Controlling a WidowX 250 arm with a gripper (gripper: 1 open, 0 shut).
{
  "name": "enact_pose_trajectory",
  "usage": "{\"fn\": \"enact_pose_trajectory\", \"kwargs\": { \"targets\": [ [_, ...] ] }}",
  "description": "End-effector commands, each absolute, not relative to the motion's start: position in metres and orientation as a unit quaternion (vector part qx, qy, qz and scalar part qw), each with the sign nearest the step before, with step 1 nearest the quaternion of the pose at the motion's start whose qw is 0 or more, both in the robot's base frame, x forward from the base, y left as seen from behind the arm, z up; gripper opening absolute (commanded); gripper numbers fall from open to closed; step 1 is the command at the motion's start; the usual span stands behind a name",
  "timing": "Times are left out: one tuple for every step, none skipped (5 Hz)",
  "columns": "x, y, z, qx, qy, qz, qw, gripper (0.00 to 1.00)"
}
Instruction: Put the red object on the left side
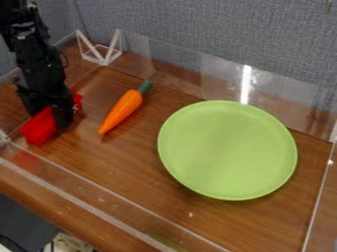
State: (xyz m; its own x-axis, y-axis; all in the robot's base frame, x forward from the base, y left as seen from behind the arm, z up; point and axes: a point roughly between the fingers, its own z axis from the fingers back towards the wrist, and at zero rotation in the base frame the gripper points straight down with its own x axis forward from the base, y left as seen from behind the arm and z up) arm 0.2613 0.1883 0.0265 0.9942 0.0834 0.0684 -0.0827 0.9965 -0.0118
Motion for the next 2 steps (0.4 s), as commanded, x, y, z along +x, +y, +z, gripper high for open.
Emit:
{"fn": "enact_pose_trajectory", "kwargs": {
  "targets": [
    [0.259,0.192,0.039,0.015,-0.039,0.068,0.997,0.0],
    [0.254,0.191,0.055,0.026,-0.035,0.062,0.997,0.0]
  ]
}}
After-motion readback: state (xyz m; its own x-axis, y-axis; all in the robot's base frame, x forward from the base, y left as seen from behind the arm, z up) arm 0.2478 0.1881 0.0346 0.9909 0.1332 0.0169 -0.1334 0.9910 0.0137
